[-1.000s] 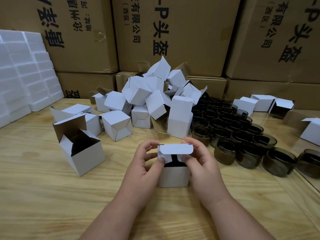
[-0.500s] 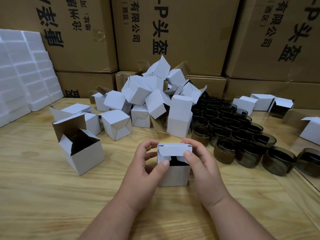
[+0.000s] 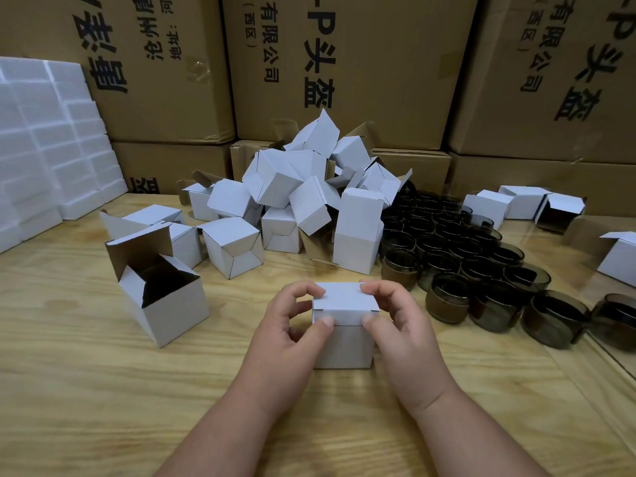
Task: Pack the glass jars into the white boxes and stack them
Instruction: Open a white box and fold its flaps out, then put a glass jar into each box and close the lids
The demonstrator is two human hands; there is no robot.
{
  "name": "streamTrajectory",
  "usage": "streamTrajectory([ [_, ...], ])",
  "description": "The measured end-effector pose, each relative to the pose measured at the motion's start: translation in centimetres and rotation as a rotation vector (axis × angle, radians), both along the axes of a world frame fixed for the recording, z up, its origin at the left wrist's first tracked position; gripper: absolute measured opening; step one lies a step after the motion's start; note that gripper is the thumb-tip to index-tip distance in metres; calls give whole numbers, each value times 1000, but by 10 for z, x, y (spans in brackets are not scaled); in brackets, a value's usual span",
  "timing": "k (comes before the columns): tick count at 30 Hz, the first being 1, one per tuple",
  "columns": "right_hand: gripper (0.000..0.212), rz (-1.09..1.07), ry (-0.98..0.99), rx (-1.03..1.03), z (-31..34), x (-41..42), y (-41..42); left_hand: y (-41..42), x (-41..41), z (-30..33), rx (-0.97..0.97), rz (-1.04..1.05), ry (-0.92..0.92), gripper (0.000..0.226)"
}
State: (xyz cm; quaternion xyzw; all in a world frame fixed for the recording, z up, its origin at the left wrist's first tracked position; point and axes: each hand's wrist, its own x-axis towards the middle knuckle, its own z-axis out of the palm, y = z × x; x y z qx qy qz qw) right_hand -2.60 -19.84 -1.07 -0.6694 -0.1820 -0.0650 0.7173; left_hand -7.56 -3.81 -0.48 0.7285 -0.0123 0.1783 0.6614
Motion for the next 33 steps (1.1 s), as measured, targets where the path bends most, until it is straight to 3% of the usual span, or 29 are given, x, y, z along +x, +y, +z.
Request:
streamTrajectory([
  [10,27,29,-25,-23,-3,1,-3,0,-2,3,53,31,20,17],
  [18,31,-15,-24,-93,-6,3,2,-2,1,3,77,124,84,25],
  [23,41,-4,-170,-317,-12,0,9,3,2,3,102,265,79,26],
  [26,56,16,-185,-466,-15,2,18,16,-4,16,208,493,-68,27],
  [30,53,9,-273,-588,-11,6,30,52,-11,37,253,1066,-432,52],
  [33,47,3,-278,-634,-10,11,40,83,-13,40,115,1205,-329,85],
])
